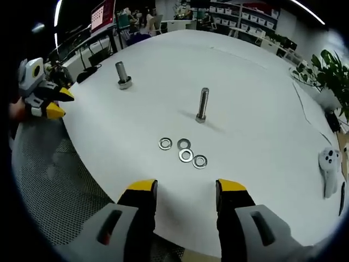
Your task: Place the washer onto the threaded stud by aligning its center hole with the stud, sliding it down to the base, and recovering from edge contact or off-axis alignment until the washer reaches the visible bottom stop.
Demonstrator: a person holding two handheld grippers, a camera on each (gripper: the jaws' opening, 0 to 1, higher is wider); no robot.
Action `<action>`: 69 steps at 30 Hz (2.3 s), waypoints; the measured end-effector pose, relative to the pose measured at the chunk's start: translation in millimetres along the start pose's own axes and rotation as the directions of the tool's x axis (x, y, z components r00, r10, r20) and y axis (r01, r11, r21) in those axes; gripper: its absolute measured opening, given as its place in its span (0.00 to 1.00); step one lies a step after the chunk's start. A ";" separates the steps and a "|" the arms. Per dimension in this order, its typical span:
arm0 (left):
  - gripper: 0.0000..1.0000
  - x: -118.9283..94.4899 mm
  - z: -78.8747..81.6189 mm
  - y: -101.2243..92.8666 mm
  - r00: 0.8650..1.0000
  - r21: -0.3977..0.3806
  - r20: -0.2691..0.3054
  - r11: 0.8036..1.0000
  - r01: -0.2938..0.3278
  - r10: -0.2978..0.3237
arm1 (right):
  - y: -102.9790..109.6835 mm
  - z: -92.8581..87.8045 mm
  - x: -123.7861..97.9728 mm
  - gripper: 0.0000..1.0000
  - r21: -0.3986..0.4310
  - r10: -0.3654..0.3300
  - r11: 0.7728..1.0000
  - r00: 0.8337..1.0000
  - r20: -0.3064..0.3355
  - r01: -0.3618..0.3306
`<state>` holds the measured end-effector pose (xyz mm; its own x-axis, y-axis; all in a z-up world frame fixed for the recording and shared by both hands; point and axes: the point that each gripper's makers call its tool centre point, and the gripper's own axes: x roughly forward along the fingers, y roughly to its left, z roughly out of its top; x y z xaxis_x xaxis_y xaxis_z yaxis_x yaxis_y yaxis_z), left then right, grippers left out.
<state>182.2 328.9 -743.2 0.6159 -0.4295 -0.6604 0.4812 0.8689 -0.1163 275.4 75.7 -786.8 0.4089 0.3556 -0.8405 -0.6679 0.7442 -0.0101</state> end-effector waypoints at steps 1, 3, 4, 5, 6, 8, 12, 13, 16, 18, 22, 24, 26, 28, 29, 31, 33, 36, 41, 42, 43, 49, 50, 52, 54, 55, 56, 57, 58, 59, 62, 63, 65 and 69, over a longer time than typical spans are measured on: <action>0.28 -0.3 0.1 0.3 1.000 -0.001 0.000 1.000 -0.003 0.003 | -1.8 3.1 0.8 0.44 -0.001 -0.001 1.000 1.000 0.003 0.001; 0.28 -0.4 -0.4 1.4 1.000 -0.006 -0.001 1.000 -0.007 0.007 | -3.8 7.1 2.3 0.42 0.002 0.001 1.000 1.000 0.006 -0.001; 0.28 -0.1 -1.1 1.7 1.000 -0.009 -0.004 1.000 -0.008 0.008 | -4.0 9.9 2.3 0.40 0.000 0.004 1.000 1.000 0.011 -0.004; 0.28 -0.2 -1.3 1.4 1.000 -0.010 -0.006 1.000 -0.009 0.009 | -4.8 11.0 3.0 0.38 -0.006 0.004 1.000 1.000 0.011 -0.004; 0.28 0.0 -1.8 1.2 1.000 -0.006 -0.008 1.000 -0.010 0.009 | -5.9 11.4 5.0 0.36 -0.015 0.008 1.000 1.000 0.004 -0.008; 0.28 0.6 -3.0 0.0 1.000 0.000 -0.014 1.000 -0.006 0.006 | -7.4 11.8 7.3 0.35 -0.025 0.014 1.000 1.000 -0.013 -0.014; 0.28 1.8 -5.5 -0.9 1.000 0.007 -0.027 1.000 -0.002 0.002 | -15.2 15.2 13.2 0.34 -0.043 0.004 0.999 1.000 -0.023 -0.005; 0.28 1.5 -5.3 -1.0 1.000 0.006 -0.027 1.000 -0.002 0.002 | -16.5 15.3 15.3 0.33 -0.045 0.003 0.999 1.000 -0.031 -0.005; 0.28 1.7 -6.6 -0.9 0.999 -0.006 -0.033 1.000 -0.002 0.001 | -20.4 12.0 20.2 0.28 -0.099 0.001 0.995 0.998 -0.062 -0.007; 0.28 2.0 -7.5 -0.7 0.999 -0.005 -0.037 1.000 -0.002 0.002 | -20.9 11.1 21.3 0.26 -0.120 -0.001 0.993 0.997 -0.074 -0.008; 0.28 2.3 -8.9 -0.4 0.999 -0.008 -0.044 1.000 0.000 0.000 | -23.0 12.9 22.2 0.26 -0.111 0.007 0.994 0.997 -0.078 -0.016; 0.28 2.4 -9.1 -1.0 0.999 -0.006 -0.046 1.000 0.003 -0.003 | -21.5 13.9 22.9 0.24 -0.111 0.016 0.993 0.997 -0.077 -0.025; 0.28 2.1 -8.3 -1.1 0.999 0.001 -0.042 1.000 0.001 -0.001 | -18.9 13.9 23.3 0.21 -0.118 0.033 0.992 0.996 -0.084 -0.043; 0.27 2.3 -9.4 -0.5 0.999 -0.005 -0.046 1.000 0.001 -0.001 | -17.0 14.4 23.8 0.20 -0.138 0.046 0.989 0.994 -0.095 -0.059; 0.27 2.3 -9.5 -0.3 0.999 -0.006 -0.047 1.000 0.000 0.000 | -16.5 14.7 24.1 0.19 -0.141 0.052 0.988 0.993 -0.102 -0.066; 0.27 2.2 -9.5 -0.1 0.999 -0.007 -0.046 1.000 0.000 0.000 | -16.1 15.5 25.0 0.18 -0.149 0.066 0.985 0.991 -0.113 -0.082; 0.27 2.3 -9.9 -0.4 0.999 -0.005 -0.047 1.000 0.001 -0.001 | -15.6 14.6 25.6 0.17 -0.169 0.081 0.980 0.988 -0.129 -0.102; 0.27 0.7 -5.9 -0.3 1.000 0.006 -0.030 1.000 -0.006 0.006 | -15.2 16.0 25.8 0.17 -0.174 0.093 0.977 0.983 -0.156 -0.120; 0.28 1.9 -9.3 -0.6 0.999 0.005 -0.046 1.000 -0.003 0.003 | -17.3 15.2 26.8 0.16 -0.147 0.122 0.975 0.957 -0.264 -0.165; 0.28 1.7 -8.2 -0.4 0.999 0.009 -0.041 1.000 -0.005 0.005 | -17.5 14.6 27.0 0.16 -0.143 0.120 0.975 0.946 -0.301 -0.170; 0.27 1.6 -7.7 -0.4 0.999 0.008 -0.038 1.000 -0.005 0.006 | -17.5 14.5 27.1 0.16 -0.146 0.117 0.975 0.943 -0.313 -0.169; 0.27 2.2 -9.8 0.0 0.999 0.006 -0.047 1.000 -0.006 0.006 | -13.7 12.8 27.7 0.17 -0.290 0.025 0.942 0.898 -0.439 -0.168; 0.27 2.3 -10.3 -0.1 0.999 0.008 -0.049 1.000 -0.006 0.007 | -13.3 13.2 28.3 0.17 -0.302 0.019 0.937 0.891 -0.454 -0.174; 0.27 2.2 -10.0 -0.4 0.999 0.007 -0.048 1.000 -0.006 0.006 | -12.8 13.1 28.5 0.17 -0.312 0.014 0.933 0.887 -0.462 -0.177; 0.27 1.9 -9.5 0.3 0.999 0.009 -0.046 1.000 -0.010 0.010 | -12.8 11.7 26.0 0.17 -0.307 0.019 0.934 0.880 -0.474 -0.185; 0.27 1.8 -9.7 0.4 0.999 0.007 -0.047 1.000 -0.010 0.010 | -13.3 12.2 26.7 0.17 -0.321 0.024 0.926 0.882 -0.471 -0.196; 0.27 1.9 -10.2 0.3 0.999 0.003 -0.049 1.000 -0.009 0.009 | -14.2 12.1 27.4 0.17 -0.322 0.027 0.925 0.882 -0.470 -0.200; 0.27 1.9 -10.5 0.7 0.999 0.004 -0.049 1.000 -0.011 0.011 | -14.3 12.0 26.8 0.17 -0.318 0.032 0.926 0.883 -0.469 -0.202; 0.27 1.7 -10.4 1.2 0.999 0.007 -0.049 1.000 -0.014 0.014 | -13.9 11.7 26.2 0.17 -0.322 0.034 0.924 0.884 -0.466 -0.206; 0.27 1.5 -10.3 1.2 0.999 0.008 -0.048 1.000 -0.015 0.015 | -14.9 10.8 25.6 0.16 -0.329 0.031 0.922 0.887 -0.460 -0.203; 0.27 1.0 -8.9 1.8 0.999 0.011 -0.041 1.000 -0.018 0.018 | -15.1 11.7 27.4 0.15 -0.331 0.033 0.921 0.888 -0.458 -0.205; 0.27 1.1 -9.3 1.8 0.999 0.008 -0.042 1.000 -0.017 0.018 | -15.0 11.7 27.3 0.15 -0.332 0.032 0.921 0.887 -0.460 -0.205; 0.27 1.0 -9.7 2.6 0.999 0.012 -0.045 1.000 -0.022 0.022 | -15.2 12.1 27.4 0.14 -0.324 0.029 0.925 0.884 -0.466 -0.201; 0.27 1.4 -10.0 2.5 0.999 0.008 -0.046 1.000 -0.021 0.021 | -16.4 11.8 27.7 0.14 -0.297 0.030 0.936 0.884 -0.466 -0.188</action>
<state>178.1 332.9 -751.8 0.5965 -0.3992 -0.6963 0.4735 0.8755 -0.0963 305.0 80.0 -803.5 0.0520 0.0729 -0.9960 -0.8866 0.4624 -0.0124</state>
